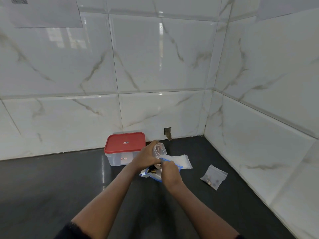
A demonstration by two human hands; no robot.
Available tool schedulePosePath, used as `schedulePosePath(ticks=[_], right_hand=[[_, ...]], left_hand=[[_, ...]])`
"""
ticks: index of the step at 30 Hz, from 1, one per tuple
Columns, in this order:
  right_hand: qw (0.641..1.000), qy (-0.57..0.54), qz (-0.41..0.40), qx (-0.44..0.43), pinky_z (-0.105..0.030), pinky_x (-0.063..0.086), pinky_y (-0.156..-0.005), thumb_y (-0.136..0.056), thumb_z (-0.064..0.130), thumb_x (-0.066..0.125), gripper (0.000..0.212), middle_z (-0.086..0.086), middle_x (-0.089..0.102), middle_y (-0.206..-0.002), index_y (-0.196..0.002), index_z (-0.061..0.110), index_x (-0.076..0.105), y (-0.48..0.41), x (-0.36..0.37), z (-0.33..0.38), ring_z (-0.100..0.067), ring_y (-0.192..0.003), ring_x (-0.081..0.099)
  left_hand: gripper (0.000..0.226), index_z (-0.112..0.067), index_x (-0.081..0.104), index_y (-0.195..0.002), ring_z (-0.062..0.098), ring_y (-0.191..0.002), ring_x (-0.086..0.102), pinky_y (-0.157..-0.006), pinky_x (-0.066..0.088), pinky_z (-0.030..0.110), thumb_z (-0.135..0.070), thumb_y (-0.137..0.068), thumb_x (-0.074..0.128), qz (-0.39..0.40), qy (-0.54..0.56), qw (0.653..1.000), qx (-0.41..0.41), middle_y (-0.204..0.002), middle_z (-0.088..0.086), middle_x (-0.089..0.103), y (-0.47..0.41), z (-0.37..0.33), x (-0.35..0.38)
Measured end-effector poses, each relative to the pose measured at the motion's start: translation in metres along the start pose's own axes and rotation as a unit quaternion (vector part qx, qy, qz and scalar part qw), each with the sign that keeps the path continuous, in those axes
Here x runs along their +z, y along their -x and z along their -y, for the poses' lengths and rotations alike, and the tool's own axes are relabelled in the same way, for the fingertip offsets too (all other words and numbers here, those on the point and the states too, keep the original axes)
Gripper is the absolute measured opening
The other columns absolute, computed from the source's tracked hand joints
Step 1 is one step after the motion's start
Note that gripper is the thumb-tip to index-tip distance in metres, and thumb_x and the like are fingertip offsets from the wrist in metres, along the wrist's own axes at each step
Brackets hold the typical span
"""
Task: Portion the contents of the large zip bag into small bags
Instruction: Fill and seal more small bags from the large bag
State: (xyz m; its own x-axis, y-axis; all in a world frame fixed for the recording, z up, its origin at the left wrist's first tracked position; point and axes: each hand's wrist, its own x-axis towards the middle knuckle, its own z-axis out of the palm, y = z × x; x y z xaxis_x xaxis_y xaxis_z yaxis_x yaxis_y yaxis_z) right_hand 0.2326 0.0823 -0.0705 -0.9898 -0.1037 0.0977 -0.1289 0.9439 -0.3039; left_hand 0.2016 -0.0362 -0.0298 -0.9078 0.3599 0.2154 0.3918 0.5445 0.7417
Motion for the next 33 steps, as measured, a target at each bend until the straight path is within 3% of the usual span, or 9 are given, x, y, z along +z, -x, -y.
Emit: schedulePosePath(ticks=[6,13,20,25,28,31,33], right_hand=[[0.996,0.002,0.092,0.014,-0.033,0.043,-0.102,-0.097,0.008,0.046,0.034,-0.015,0.055,-0.13,-0.13,0.003,0.052,0.006,0.002,0.004,-0.026,-0.12,0.054],[0.986,-0.105,-0.022,0.129,-0.026,0.046,-0.089,-0.097,0.004,0.039,0.032,-0.015,0.062,-0.121,-0.121,0.0,0.059,0.014,-0.003,0.008,-0.021,-0.111,0.058],[0.929,-0.265,-0.036,0.255,-0.027,0.045,-0.09,-0.096,0.0,0.037,0.032,-0.017,0.059,-0.124,-0.12,-0.004,0.057,0.015,-0.015,0.024,-0.025,-0.115,0.055],[0.861,-0.373,-0.038,0.343,-0.029,0.045,-0.092,-0.097,0.004,0.04,0.032,-0.018,0.057,-0.128,-0.123,-0.004,0.056,0.008,-0.021,0.028,-0.027,-0.118,0.055],[0.777,-0.483,-0.055,0.4,-0.03,0.045,-0.093,-0.097,0.006,0.041,0.031,-0.018,0.056,-0.128,-0.123,-0.004,0.055,0.002,-0.017,0.031,-0.028,-0.115,0.056],[0.649,-0.616,-0.075,0.44,-0.042,0.051,-0.094,-0.094,0.008,0.048,0.027,-0.02,0.06,-0.121,-0.116,-0.004,0.059,-0.009,-0.009,0.034,-0.032,-0.103,0.061],[0.638,-0.627,-0.054,0.443,-0.042,0.054,-0.091,-0.092,0.014,0.055,0.031,-0.018,0.062,-0.12,-0.117,-0.004,0.058,-0.021,0.001,0.032,-0.033,-0.104,0.063]], left_hand=[[0.051,-0.022,0.048,-0.111,0.007,-0.087,0.055,-0.071,0.044,0.009,-0.012,-0.07,0.076,0.005,-0.007,1.0,0.003,-0.098,-0.009,0.055,0.003,0.002,-0.001],[0.05,-0.022,0.047,-0.113,0.012,-0.091,0.056,-0.079,0.047,0.019,-0.012,-0.072,0.073,0.0,-0.001,1.0,-0.002,-0.102,-0.006,0.056,0.003,0.003,0.003],[0.048,-0.023,0.049,-0.109,0.006,-0.086,0.055,-0.073,0.042,0.01,-0.012,-0.07,0.074,0.002,0.004,1.0,0.002,-0.098,-0.008,0.057,0.004,0.003,0.006],[0.05,-0.017,0.051,-0.114,0.005,-0.084,0.055,-0.07,0.041,0.01,-0.013,-0.07,0.073,0.003,0.005,1.0,0.003,-0.097,-0.008,0.059,0.002,-0.002,0.002],[0.049,-0.02,0.051,-0.111,0.005,-0.083,0.056,-0.071,0.042,0.012,-0.019,-0.067,0.073,0.008,0.003,1.0,0.002,-0.095,-0.009,0.059,0.001,-0.001,0.002],[0.048,-0.021,0.051,-0.11,0.008,-0.085,0.057,-0.072,0.043,0.013,-0.016,-0.067,0.073,0.009,0.001,1.0,0.004,-0.096,-0.007,0.06,0.0,0.0,0.001],[0.047,-0.019,0.051,-0.11,0.011,-0.085,0.057,-0.07,0.043,0.012,-0.009,-0.069,0.072,0.007,-0.003,1.0,0.007,-0.096,-0.004,0.06,-0.002,0.0,0.001]])
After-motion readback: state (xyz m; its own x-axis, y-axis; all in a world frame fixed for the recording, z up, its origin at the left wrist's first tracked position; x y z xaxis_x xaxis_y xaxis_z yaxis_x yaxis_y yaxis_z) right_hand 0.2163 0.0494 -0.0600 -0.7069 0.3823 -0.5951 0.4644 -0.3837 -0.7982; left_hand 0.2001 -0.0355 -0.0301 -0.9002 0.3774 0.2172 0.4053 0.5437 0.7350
